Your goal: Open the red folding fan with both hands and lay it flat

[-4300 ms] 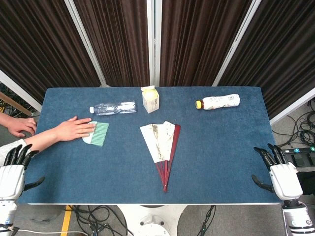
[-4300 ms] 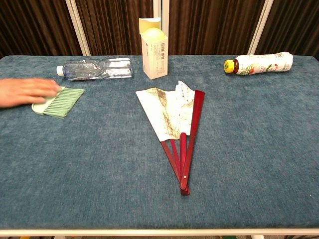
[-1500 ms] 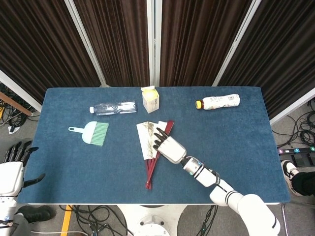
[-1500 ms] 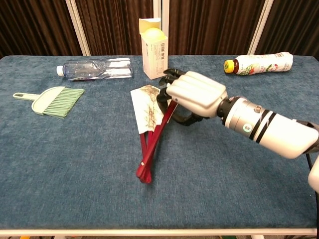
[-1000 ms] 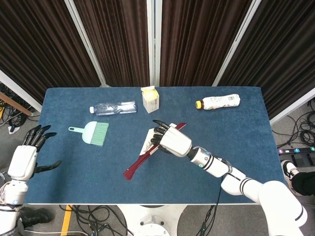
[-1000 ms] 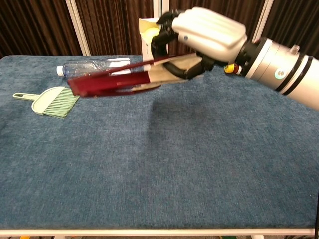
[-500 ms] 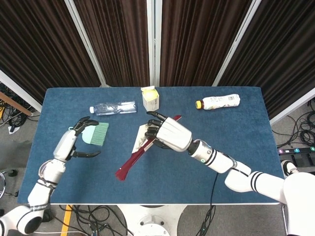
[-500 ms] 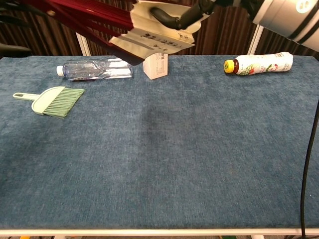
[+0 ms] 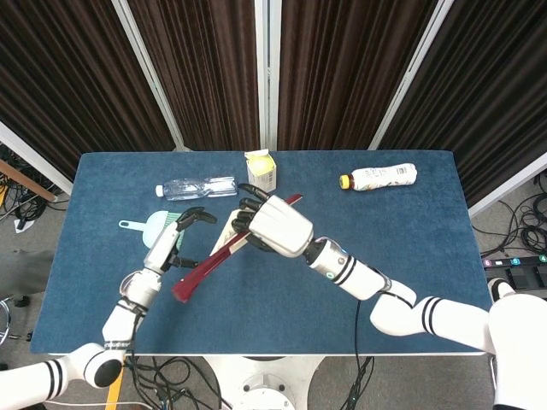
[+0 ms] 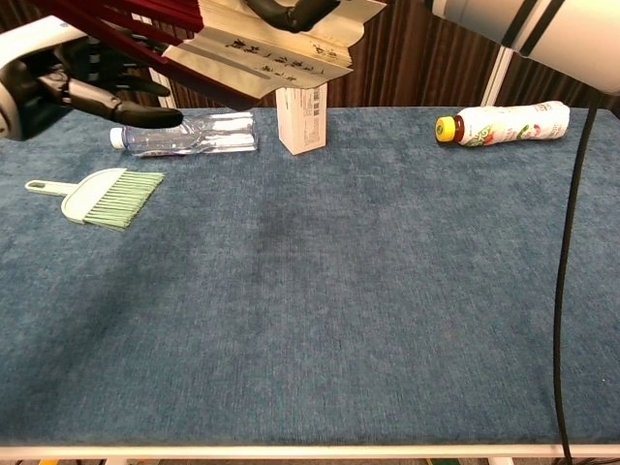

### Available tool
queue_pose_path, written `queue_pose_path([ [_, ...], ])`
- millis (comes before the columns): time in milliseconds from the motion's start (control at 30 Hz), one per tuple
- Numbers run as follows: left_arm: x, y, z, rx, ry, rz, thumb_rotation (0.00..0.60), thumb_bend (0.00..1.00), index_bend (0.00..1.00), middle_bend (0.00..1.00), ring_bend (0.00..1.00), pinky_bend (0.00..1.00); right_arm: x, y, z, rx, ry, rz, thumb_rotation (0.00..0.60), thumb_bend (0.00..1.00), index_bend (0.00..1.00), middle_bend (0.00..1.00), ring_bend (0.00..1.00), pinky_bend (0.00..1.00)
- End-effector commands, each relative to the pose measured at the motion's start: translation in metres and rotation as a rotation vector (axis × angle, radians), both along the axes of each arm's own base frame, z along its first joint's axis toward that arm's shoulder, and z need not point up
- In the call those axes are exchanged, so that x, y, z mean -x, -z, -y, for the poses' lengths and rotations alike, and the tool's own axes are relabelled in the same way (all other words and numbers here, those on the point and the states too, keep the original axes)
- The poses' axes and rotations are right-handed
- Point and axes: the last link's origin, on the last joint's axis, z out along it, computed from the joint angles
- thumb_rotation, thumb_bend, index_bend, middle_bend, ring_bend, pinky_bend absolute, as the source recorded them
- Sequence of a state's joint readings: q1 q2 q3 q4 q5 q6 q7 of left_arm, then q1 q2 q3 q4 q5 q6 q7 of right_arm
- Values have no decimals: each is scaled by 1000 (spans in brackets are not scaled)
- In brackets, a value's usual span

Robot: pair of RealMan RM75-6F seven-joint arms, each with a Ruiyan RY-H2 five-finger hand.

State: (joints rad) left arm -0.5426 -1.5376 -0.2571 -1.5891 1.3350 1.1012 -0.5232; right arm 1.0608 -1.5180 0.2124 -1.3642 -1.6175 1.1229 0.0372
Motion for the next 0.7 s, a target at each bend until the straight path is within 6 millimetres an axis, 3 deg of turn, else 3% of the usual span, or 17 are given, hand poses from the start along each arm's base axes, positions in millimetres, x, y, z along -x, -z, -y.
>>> queue_pose_path([
  [33,-7,8,-5,-2,-18,26,600,0,343,313,147,240,-3,4,0,4,12,3,600,831,855,648,345,139],
  [433,-20,28,-16,-26,-91,79,600,0,347,323,157,257,-8,18,7,4,90,21,600,830,845,647,343,119],
  [700,-27,36,-22,-69,-141,135,600,0,441,399,218,319,-11,28,7,16,121,24,600,831,837,647,342,113],
])
